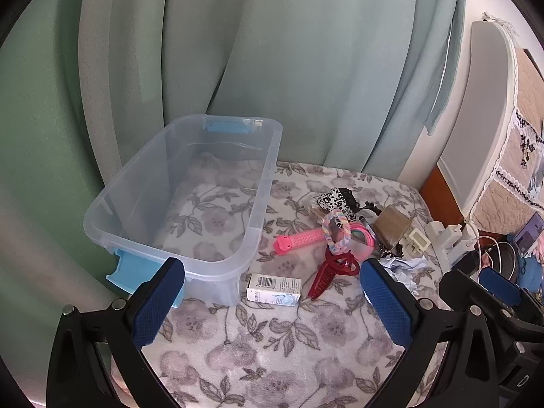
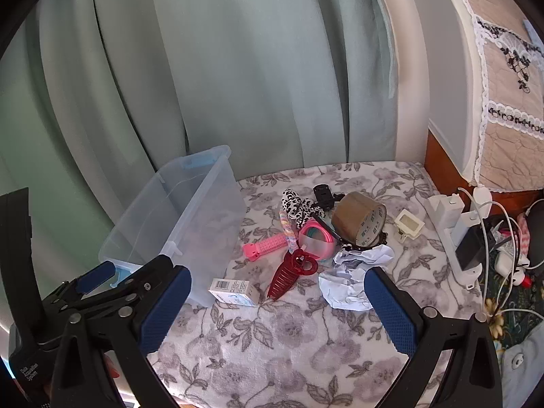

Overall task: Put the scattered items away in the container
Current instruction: 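Move both tools toward the scattered items beside the clear box, then grasp the white medicine box with the left tool while the right tool grasps the crumpled paper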

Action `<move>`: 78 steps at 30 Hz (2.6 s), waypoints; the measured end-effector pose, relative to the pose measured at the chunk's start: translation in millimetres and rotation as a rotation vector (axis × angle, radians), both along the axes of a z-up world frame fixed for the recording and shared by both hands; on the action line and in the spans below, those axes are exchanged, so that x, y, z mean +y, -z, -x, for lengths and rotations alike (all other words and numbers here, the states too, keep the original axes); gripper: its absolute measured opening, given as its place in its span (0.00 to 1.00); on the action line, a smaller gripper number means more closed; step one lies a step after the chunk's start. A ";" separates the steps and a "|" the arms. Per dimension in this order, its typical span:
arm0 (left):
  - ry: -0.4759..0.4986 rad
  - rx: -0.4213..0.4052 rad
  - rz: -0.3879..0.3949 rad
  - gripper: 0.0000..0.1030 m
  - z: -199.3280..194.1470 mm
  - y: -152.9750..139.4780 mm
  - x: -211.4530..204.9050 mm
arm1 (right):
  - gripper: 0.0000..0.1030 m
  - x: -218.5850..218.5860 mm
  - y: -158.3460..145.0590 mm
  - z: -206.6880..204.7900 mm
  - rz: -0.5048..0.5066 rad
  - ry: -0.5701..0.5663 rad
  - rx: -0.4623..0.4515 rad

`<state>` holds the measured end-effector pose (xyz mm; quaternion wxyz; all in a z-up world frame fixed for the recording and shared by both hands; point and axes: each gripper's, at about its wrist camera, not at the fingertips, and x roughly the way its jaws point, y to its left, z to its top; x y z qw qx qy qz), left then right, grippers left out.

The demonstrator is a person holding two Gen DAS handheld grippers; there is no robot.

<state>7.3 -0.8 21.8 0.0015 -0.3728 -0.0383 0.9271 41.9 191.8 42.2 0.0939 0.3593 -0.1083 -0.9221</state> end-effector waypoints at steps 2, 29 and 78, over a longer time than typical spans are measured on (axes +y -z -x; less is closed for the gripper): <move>-0.013 -0.004 -0.003 0.99 -0.3 -1.6 -0.6 | 1.00 -0.9 -2.7 -1.6 -0.007 0.005 0.011; -0.026 0.003 0.080 1.00 -10.9 -6.9 47.5 | 1.00 41.1 -4.6 -14.1 0.018 0.029 0.088; -0.365 -0.373 0.021 0.68 76.7 170.1 37.0 | 0.98 70.6 158.8 88.0 -0.009 -0.003 -0.267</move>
